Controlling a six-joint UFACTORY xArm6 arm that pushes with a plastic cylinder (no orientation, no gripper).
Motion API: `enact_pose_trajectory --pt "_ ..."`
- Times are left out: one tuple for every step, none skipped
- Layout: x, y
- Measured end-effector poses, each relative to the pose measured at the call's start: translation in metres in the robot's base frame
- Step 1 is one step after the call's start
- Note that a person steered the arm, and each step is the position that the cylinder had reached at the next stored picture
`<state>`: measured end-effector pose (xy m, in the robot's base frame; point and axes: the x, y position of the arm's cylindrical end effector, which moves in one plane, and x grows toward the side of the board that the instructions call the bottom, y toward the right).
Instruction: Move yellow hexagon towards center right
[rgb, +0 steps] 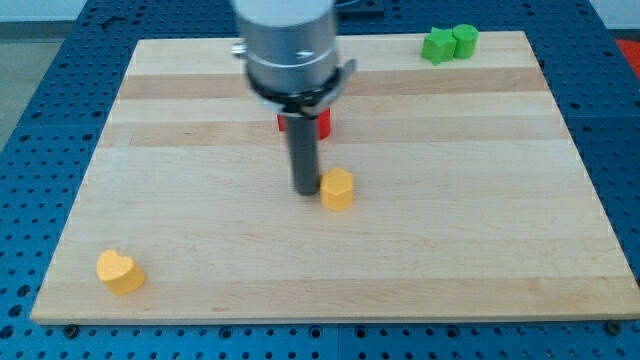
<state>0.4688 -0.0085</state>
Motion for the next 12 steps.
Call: enact_pose_trajectory --pt "-0.005 0.010" --pt "0.008 -0.039" --pt "0.040 -0.055" --pt "0.039 -0.011" --pt "0.028 0.043" --pt "0.016 0.093" --pt "0.015 0.086" --pt "0.013 0.052" --pt "-0.007 0.068" --pt "-0.023 0.116" --pt "-0.037 0.153" --pt "-0.043 0.156"
